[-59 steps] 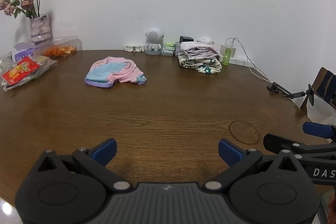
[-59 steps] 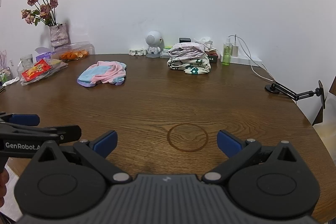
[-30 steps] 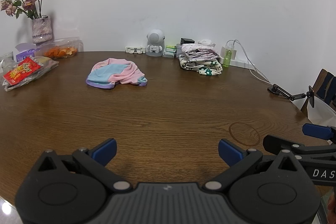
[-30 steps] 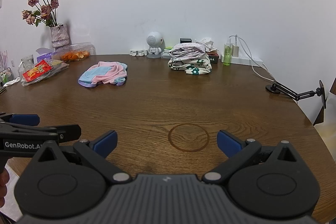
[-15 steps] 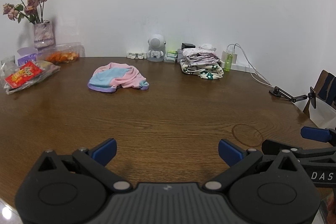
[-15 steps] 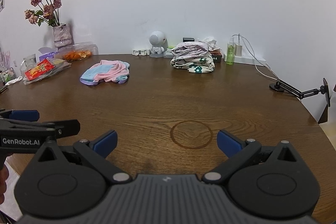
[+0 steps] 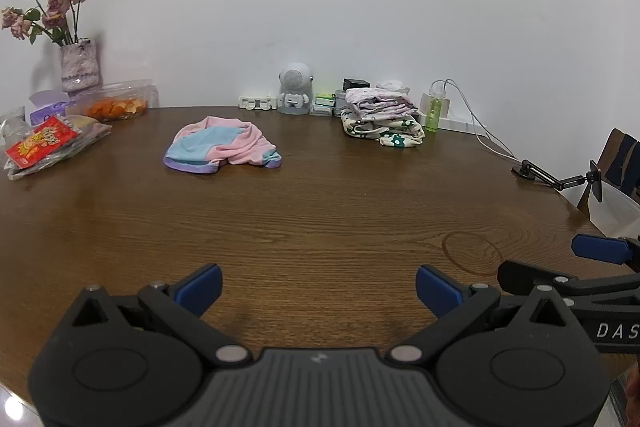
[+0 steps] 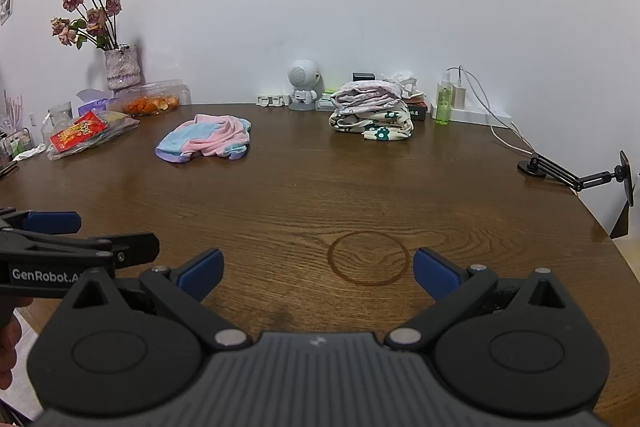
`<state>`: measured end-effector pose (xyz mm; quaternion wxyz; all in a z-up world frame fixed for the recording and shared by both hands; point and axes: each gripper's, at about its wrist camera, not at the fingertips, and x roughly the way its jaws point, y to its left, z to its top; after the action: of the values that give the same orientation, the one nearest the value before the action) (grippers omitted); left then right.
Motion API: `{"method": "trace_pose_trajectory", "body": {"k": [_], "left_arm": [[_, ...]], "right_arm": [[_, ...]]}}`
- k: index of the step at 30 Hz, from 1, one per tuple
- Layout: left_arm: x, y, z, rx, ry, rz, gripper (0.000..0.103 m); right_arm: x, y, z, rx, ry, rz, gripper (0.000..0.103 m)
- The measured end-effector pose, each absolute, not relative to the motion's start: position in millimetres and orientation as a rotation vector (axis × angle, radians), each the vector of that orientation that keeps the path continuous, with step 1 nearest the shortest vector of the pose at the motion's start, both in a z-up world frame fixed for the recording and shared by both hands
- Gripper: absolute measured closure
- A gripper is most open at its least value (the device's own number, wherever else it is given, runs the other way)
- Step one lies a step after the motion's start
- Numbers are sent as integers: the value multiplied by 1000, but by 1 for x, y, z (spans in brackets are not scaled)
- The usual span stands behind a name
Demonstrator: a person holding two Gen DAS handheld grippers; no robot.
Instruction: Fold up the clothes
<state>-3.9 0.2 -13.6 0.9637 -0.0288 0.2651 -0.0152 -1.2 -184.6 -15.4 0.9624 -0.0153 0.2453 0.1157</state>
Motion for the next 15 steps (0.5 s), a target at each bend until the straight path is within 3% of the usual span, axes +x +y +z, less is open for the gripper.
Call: {"method": "trace_pose_trajectory", "body": {"k": [15], "left_arm": [[-1,2,-14,-56,523,-29,0]], "right_arm": [[1,-184,-15,-34,494,239,0]]}}
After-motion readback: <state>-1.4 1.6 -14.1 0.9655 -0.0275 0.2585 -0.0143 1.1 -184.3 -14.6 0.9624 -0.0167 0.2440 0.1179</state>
